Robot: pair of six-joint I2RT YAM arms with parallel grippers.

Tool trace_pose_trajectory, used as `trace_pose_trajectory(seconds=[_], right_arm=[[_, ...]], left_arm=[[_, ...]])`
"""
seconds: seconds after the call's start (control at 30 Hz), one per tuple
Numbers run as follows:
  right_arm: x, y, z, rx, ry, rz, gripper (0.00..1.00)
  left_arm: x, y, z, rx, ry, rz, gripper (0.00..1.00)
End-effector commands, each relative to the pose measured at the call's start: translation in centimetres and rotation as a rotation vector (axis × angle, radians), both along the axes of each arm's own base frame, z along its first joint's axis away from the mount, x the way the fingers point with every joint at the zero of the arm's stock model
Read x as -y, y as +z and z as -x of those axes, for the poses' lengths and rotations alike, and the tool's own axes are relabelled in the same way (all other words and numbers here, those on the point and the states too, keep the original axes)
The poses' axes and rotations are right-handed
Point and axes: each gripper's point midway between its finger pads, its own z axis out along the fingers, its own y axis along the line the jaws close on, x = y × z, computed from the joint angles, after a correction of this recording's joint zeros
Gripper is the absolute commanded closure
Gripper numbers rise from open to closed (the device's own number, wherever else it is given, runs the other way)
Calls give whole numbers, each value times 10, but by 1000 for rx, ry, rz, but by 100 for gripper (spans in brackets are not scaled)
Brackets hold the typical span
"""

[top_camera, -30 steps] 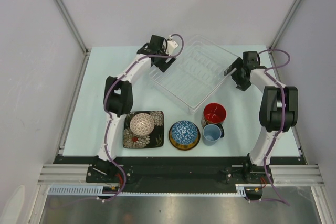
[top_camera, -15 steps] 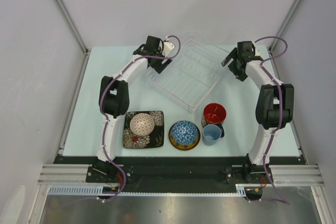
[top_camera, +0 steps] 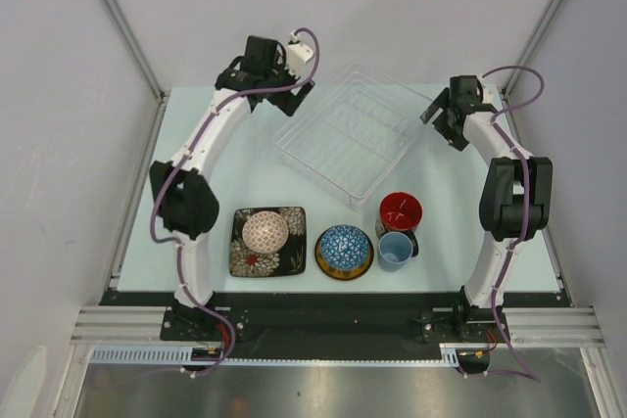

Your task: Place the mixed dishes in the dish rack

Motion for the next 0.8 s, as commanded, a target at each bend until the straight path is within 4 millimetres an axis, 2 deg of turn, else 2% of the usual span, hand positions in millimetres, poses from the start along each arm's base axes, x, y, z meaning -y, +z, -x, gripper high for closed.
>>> trace_pose_trajectory(seconds=[0.0,0.03,0.17,0.37,0.47,0.57,0.6,0.63,0.7,0.73,0.77], right_arm=[[13,35,-18,87,-14,37,0],[28,39,-21,98,-40,41,0],[32,35,-25,87,-35,54,0],[38,27,-22,65,-37,63,0],[41,25,-19,55,-37,75,0],[41,24,-19,55,-30,77,0],[41,22,-19,52,-29,76,0],[40,22,-18,51,-26,74,0],[38,21,-17,43,-16,80,0],[37,21,-16,41,-10,82,0],[37,21,-15,41,-4,88,0]], left_arm=[[-12,-25,72,-159,-15,30,1],[-16,-41,89,-198,-9,13,2],[-19,-72,114,-325,15,25,3],[-17,-90,126,-427,91,73,4],[-8,-97,133,-506,106,117,4],[6,-96,136,-567,120,198,4],[16,-99,139,-623,96,245,4],[25,-90,141,-662,81,296,4],[36,-84,144,-756,90,397,4],[45,-73,148,-788,56,457,4],[46,-69,148,-810,77,499,4]])
